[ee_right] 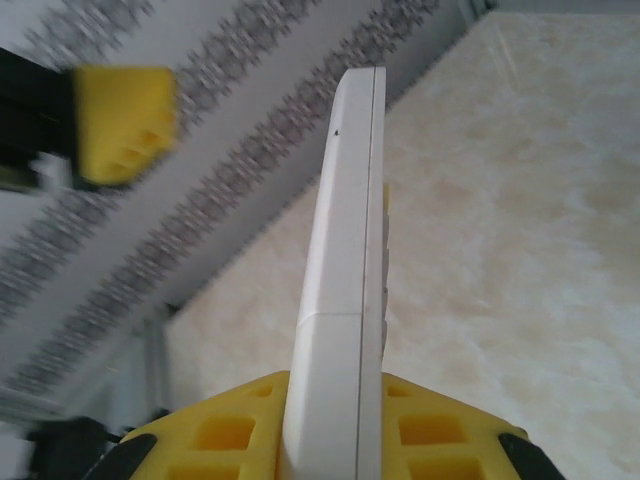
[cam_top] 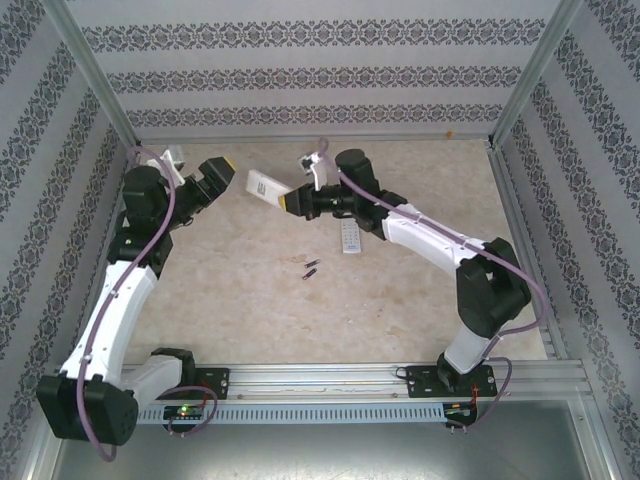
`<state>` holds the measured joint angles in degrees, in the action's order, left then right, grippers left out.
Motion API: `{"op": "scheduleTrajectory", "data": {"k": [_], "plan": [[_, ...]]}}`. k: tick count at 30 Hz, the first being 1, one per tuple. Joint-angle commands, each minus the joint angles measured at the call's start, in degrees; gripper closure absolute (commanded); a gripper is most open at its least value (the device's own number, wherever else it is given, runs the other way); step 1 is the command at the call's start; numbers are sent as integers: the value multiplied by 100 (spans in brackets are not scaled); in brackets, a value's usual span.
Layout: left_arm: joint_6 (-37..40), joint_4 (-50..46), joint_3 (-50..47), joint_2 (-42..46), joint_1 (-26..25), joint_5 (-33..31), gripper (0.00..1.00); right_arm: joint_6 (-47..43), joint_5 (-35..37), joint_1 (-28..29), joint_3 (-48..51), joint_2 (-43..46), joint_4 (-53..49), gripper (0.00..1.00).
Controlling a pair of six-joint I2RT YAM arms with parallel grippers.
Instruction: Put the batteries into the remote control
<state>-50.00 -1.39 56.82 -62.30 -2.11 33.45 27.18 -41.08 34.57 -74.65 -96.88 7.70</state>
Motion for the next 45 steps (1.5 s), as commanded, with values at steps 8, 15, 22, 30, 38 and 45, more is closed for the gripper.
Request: {"op": "scheduleTrajectory", "data": {"k": [8,15,22,30,38,45], "plan": [[-2601,4609,-593,-845,88,1473,25,3359,-987,17,-490,-68,2531,85],[-2927,4933,-778,-831,88,1462,58,3784,-867,239,-743,-370,2685,84],[-3167,5614,-990,-1011,88,1322,87,3972,-760,327,-684,-453,2662,65],[-2924,5920,-1229,-995,86,1073,98,3929,57,283,-69,-102,2429,59],[-2754,5759,-1179,-866,87,948,100,3466,461,193,590,-102,1422,65],[-2767,5610,-1149,-864,79,1010,100,3225,393,139,936,80,1743,81]]}}
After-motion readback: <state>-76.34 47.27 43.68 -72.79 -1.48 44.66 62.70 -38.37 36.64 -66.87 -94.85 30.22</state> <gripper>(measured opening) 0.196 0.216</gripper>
